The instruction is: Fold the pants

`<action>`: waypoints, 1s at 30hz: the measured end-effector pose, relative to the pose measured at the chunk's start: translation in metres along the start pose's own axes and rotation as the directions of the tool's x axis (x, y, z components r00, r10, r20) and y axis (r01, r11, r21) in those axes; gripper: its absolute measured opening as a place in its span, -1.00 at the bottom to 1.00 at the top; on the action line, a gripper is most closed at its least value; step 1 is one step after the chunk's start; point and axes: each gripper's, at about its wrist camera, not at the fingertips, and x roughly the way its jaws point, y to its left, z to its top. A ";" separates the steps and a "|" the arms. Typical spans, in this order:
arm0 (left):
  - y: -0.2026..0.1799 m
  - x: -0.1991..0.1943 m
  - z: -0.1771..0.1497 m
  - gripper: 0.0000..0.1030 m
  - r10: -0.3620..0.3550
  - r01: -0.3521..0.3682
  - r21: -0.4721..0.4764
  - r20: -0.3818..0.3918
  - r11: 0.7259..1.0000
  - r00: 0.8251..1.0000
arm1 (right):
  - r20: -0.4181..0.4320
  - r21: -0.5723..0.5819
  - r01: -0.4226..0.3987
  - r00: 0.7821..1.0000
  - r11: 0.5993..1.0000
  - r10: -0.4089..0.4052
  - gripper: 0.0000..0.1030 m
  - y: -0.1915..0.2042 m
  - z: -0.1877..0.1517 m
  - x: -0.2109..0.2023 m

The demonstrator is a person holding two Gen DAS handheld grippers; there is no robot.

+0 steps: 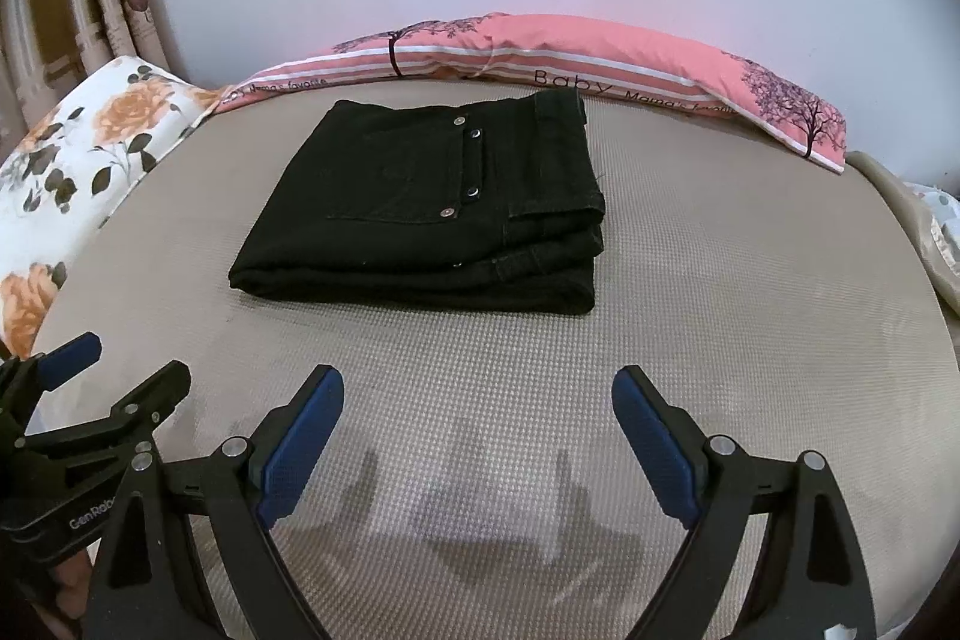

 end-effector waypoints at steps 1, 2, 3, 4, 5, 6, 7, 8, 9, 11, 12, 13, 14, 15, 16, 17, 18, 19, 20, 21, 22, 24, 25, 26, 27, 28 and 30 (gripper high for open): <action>0.000 0.001 0.000 0.65 -0.001 0.001 -0.001 -0.002 1.000 1.000 | -0.002 0.000 -0.002 1.000 1.000 0.002 0.74 0.000 0.000 0.000; 0.000 0.002 0.000 0.65 0.001 -0.001 -0.001 -0.003 1.000 1.000 | -0.005 0.001 -0.005 1.000 1.000 0.005 0.74 0.000 0.000 0.001; 0.000 0.003 0.000 0.65 0.002 -0.002 0.001 -0.005 1.000 1.000 | -0.006 0.002 -0.003 1.000 1.000 0.003 0.74 0.000 0.001 0.003; 0.000 0.004 0.000 0.65 0.003 -0.003 0.003 -0.007 1.000 1.000 | -0.007 0.002 -0.003 1.000 1.000 0.003 0.74 0.000 0.001 0.004; 0.001 0.005 0.000 0.65 0.006 -0.006 0.002 -0.008 1.000 1.000 | -0.010 0.000 -0.004 1.000 1.000 0.004 0.74 0.000 0.002 0.005; 0.001 0.006 0.000 0.65 0.008 -0.008 0.003 -0.009 1.000 1.000 | -0.012 -0.001 -0.002 1.000 1.000 0.002 0.74 0.000 0.002 0.006; 0.001 0.006 0.000 0.65 0.009 -0.009 0.004 -0.010 1.000 1.000 | -0.014 -0.001 -0.001 1.000 1.000 0.001 0.74 0.001 0.001 0.007; 0.001 0.007 0.000 0.65 0.012 -0.012 0.005 -0.011 1.000 1.000 | -0.018 -0.002 -0.002 1.000 1.000 0.002 0.74 0.001 0.002 0.008; 0.001 0.008 0.000 0.65 0.014 -0.013 0.006 -0.011 1.000 1.000 | -0.020 -0.002 -0.002 1.000 1.000 0.002 0.74 0.001 0.001 0.009; 0.001 0.009 0.000 0.65 0.015 -0.015 0.006 -0.015 1.000 1.000 | -0.024 -0.002 -0.004 1.000 1.000 0.004 0.74 0.001 0.000 0.011; 0.001 0.010 0.000 0.65 0.014 -0.014 0.007 -0.016 1.000 1.000 | -0.025 -0.002 -0.002 1.000 1.000 0.002 0.74 0.002 -0.001 0.011; 0.001 0.010 0.000 0.65 0.015 -0.015 0.008 -0.018 1.000 1.000 | -0.027 -0.003 -0.001 1.000 1.000 0.001 0.74 0.002 -0.001 0.011; 0.001 0.011 0.000 0.65 0.016 -0.016 0.009 -0.019 1.000 1.000 | -0.029 -0.003 -0.003 1.000 1.000 0.003 0.74 0.002 -0.001 0.012; 0.001 0.011 -0.001 0.65 0.017 -0.017 0.011 -0.020 1.000 1.000 | -0.031 -0.001 -0.004 0.999 1.000 0.004 0.74 0.002 -0.001 0.012; 0.001 0.011 -0.001 0.65 0.019 -0.018 0.012 -0.020 1.000 1.000 | -0.033 0.000 -0.003 0.999 1.000 0.003 0.74 0.002 -0.002 0.013; 0.000 0.011 -0.001 0.65 0.020 -0.019 0.014 -0.018 1.000 1.000 | -0.035 0.000 -0.003 0.999 1.000 0.003 0.74 0.002 -0.002 0.013; 0.000 0.011 -0.001 0.65 0.022 -0.021 0.016 -0.017 1.000 1.000 | -0.038 0.001 -0.004 0.999 1.000 0.004 0.74 0.002 -0.002 0.014; -0.001 0.011 -0.001 0.65 0.023 -0.022 0.017 -0.016 1.000 1.000 | -0.041 0.002 -0.004 0.999 1.000 0.004 0.74 0.002 -0.002 0.014; -0.001 0.012 -0.001 0.65 0.022 -0.022 0.017 -0.017 1.000 1.000 | -0.043 0.005 -0.006 0.999 1.000 0.006 0.74 0.001 -0.002 0.015; -0.001 0.012 0.000 0.65 0.022 -0.021 0.018 -0.017 1.000 1.000 | -0.043 0.005 -0.007 0.999 1.000 0.007 0.74 0.001 -0.002 0.015; -0.001 0.012 0.000 0.65 0.022 -0.022 0.017 -0.016 1.000 1.000 | -0.043 0.006 -0.007 0.999 1.000 0.007 0.74 0.001 -0.002 0.015; -0.001 0.012 0.000 0.64 0.022 -0.021 0.019 -0.017 1.000 1.000 | -0.044 0.006 -0.008 0.999 1.000 0.008 0.74 0.001 -0.002 0.015; -0.001 0.012 0.000 0.65 0.021 -0.021 0.018 -0.018 1.000 1.000 | -0.043 0.007 -0.007 0.999 1.000 0.007 0.74 0.001 -0.002 0.015; -0.001 0.012 0.000 0.65 0.019 -0.019 0.017 -0.018 1.000 1.000 | -0.044 0.005 -0.006 0.999 1.000 0.006 0.74 0.001 -0.002 0.016; -0.001 0.012 0.000 0.65 0.018 -0.018 0.017 -0.019 1.000 1.000 | -0.047 0.004 -0.006 0.999 1.000 0.006 0.74 0.001 -0.002 0.016; -0.001 0.012 0.000 0.65 0.018 -0.018 0.016 -0.019 1.000 1.000 | -0.050 0.006 -0.005 0.999 1.000 0.005 0.74 0.000 -0.002 0.016; -0.001 0.012 0.000 0.65 0.019 -0.019 0.015 -0.019 1.000 1.000 | -0.054 0.011 -0.007 0.999 1.000 0.008 0.74 -0.001 -0.003 0.017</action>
